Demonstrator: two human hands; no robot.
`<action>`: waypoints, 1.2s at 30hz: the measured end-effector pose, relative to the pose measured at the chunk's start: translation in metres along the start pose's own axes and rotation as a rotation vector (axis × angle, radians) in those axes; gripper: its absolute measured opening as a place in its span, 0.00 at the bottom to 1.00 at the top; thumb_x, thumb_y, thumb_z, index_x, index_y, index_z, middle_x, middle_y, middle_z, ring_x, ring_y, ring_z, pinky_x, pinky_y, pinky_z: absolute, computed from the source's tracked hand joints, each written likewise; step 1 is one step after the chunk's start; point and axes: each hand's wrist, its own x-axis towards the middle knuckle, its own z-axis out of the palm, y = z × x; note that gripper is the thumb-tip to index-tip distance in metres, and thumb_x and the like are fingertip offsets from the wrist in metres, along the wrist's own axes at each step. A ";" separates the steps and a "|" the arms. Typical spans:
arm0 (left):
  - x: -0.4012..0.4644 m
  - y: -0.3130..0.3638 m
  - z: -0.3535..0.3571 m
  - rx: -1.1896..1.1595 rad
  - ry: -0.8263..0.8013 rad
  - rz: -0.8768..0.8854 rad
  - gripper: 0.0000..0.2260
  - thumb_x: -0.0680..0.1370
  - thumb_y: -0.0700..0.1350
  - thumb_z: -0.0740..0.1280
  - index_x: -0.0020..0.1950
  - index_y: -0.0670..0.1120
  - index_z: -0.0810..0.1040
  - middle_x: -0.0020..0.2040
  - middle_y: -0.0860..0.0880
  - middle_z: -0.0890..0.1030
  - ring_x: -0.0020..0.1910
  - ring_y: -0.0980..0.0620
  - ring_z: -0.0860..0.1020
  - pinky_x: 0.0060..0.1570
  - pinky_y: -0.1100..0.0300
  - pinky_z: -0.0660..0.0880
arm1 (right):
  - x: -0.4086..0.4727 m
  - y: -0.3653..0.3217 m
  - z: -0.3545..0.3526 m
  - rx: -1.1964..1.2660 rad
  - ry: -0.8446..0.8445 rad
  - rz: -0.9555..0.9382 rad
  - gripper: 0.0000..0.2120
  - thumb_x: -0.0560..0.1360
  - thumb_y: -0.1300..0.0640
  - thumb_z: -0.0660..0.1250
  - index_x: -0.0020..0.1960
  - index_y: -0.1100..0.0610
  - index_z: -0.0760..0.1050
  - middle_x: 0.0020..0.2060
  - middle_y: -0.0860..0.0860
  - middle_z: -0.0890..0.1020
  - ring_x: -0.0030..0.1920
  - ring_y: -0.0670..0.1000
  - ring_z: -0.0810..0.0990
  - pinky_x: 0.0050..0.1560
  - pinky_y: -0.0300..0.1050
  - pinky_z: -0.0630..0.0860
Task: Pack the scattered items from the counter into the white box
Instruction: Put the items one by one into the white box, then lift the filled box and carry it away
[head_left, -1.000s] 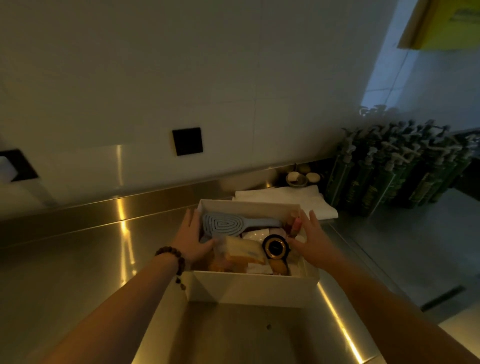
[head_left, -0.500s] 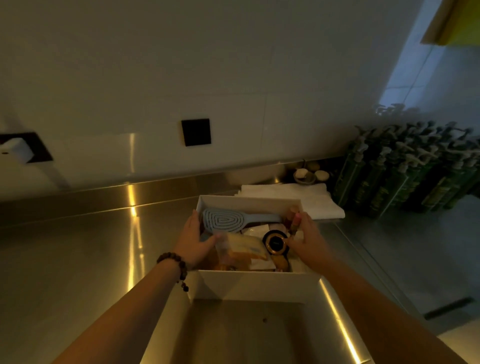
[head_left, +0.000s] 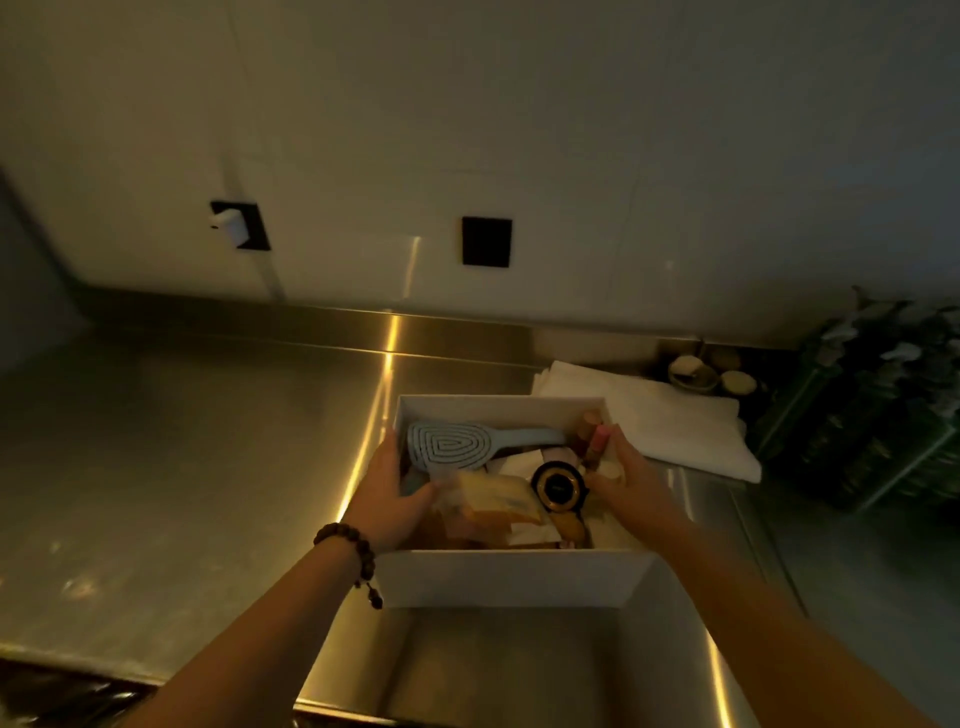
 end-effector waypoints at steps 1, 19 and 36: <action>-0.005 0.001 -0.001 -0.001 0.000 -0.009 0.29 0.69 0.53 0.73 0.65 0.60 0.62 0.56 0.65 0.72 0.53 0.71 0.71 0.42 0.75 0.69 | 0.000 0.001 -0.001 0.047 -0.027 0.022 0.35 0.74 0.55 0.69 0.70 0.37 0.52 0.56 0.43 0.68 0.41 0.29 0.66 0.32 0.18 0.67; 0.007 -0.014 -0.007 -0.369 -0.056 -0.244 0.38 0.70 0.39 0.72 0.67 0.69 0.57 0.55 0.62 0.69 0.50 0.61 0.72 0.33 0.68 0.75 | 0.002 0.011 -0.004 0.308 -0.065 0.175 0.38 0.75 0.57 0.67 0.75 0.39 0.49 0.75 0.52 0.59 0.70 0.56 0.63 0.42 0.34 0.66; -0.044 0.000 -0.049 -0.357 -0.015 -0.245 0.34 0.66 0.42 0.74 0.55 0.74 0.62 0.54 0.62 0.73 0.49 0.62 0.75 0.35 0.65 0.76 | -0.013 -0.026 0.014 0.258 -0.206 0.052 0.41 0.73 0.55 0.69 0.75 0.40 0.47 0.75 0.51 0.59 0.70 0.55 0.62 0.45 0.34 0.65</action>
